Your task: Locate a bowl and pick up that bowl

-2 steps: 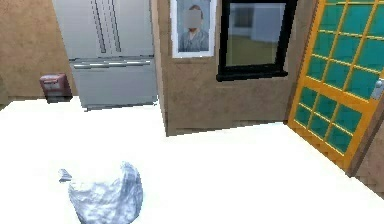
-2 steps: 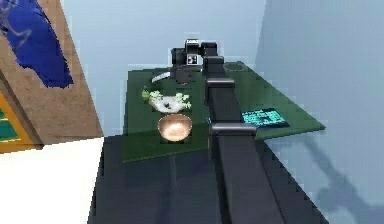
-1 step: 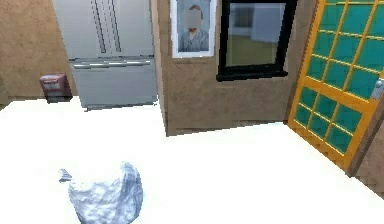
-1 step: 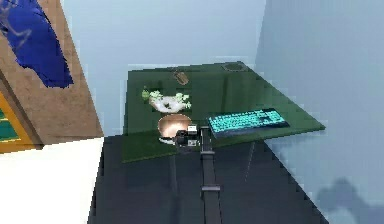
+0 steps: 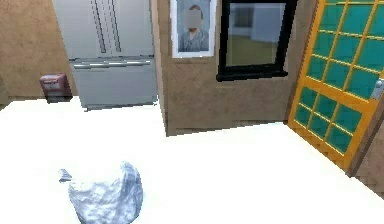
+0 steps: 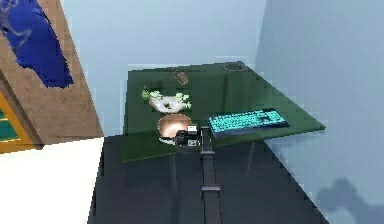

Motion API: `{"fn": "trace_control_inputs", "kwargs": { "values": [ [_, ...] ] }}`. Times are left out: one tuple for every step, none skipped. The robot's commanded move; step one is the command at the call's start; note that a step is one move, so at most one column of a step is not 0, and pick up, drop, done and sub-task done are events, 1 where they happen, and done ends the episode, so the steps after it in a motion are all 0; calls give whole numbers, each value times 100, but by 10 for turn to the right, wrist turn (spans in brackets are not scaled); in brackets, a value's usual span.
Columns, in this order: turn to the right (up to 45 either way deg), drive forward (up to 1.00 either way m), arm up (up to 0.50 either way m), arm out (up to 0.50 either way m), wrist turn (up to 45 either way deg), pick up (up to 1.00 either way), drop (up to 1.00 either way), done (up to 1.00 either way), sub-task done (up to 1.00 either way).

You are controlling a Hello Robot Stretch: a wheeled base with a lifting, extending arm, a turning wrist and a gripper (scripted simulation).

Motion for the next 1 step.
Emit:
{"fn": "trace_control_inputs", "kwargs": {
  "values": [
    [0,0,10,0,0,0,0,0,0]
  ]
}}
